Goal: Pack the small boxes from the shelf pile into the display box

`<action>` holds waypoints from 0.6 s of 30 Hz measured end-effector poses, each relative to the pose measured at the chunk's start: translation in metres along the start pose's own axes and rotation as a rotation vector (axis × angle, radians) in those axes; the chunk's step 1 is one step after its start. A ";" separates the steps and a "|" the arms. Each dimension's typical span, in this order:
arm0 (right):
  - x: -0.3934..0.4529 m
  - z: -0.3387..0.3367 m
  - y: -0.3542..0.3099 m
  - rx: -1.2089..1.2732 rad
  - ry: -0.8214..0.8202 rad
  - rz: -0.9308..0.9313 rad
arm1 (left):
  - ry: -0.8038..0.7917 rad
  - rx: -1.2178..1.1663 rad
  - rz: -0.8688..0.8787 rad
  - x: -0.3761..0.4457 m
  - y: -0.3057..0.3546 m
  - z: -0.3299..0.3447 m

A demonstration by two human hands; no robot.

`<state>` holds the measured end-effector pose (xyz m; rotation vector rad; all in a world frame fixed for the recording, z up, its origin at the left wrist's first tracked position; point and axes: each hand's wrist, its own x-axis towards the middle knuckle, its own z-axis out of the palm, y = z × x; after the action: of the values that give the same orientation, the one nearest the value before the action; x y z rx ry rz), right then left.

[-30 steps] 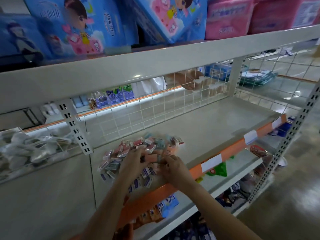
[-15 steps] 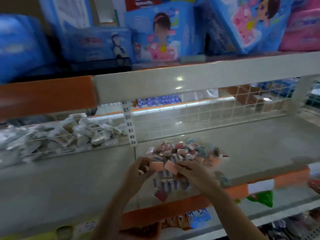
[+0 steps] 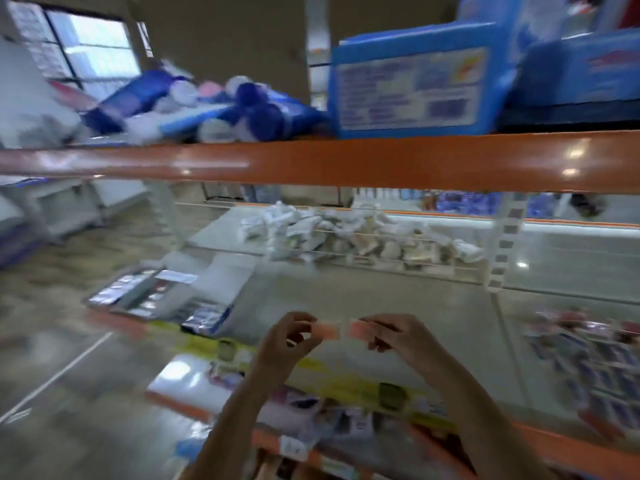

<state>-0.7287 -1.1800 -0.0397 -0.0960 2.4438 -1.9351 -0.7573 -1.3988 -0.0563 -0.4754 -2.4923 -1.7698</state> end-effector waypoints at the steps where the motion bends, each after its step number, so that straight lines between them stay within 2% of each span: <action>1: 0.010 0.022 -0.003 0.002 -0.020 -0.010 | 0.021 0.006 -0.006 -0.003 -0.008 -0.023; 10: 0.085 0.176 -0.024 -0.093 -0.178 -0.092 | 0.229 0.053 -0.095 -0.025 -0.084 -0.178; 15: 0.136 0.234 -0.048 -0.193 -0.239 -0.181 | 0.286 0.066 -0.090 -0.012 -0.119 -0.247; 18: 0.172 0.264 -0.062 -0.154 -0.234 -0.207 | 0.291 0.082 -0.094 0.011 -0.135 -0.287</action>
<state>-0.8839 -1.4611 -0.0363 -0.5657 2.5024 -1.6844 -0.8442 -1.7027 -0.0782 -0.0878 -2.4036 -1.6226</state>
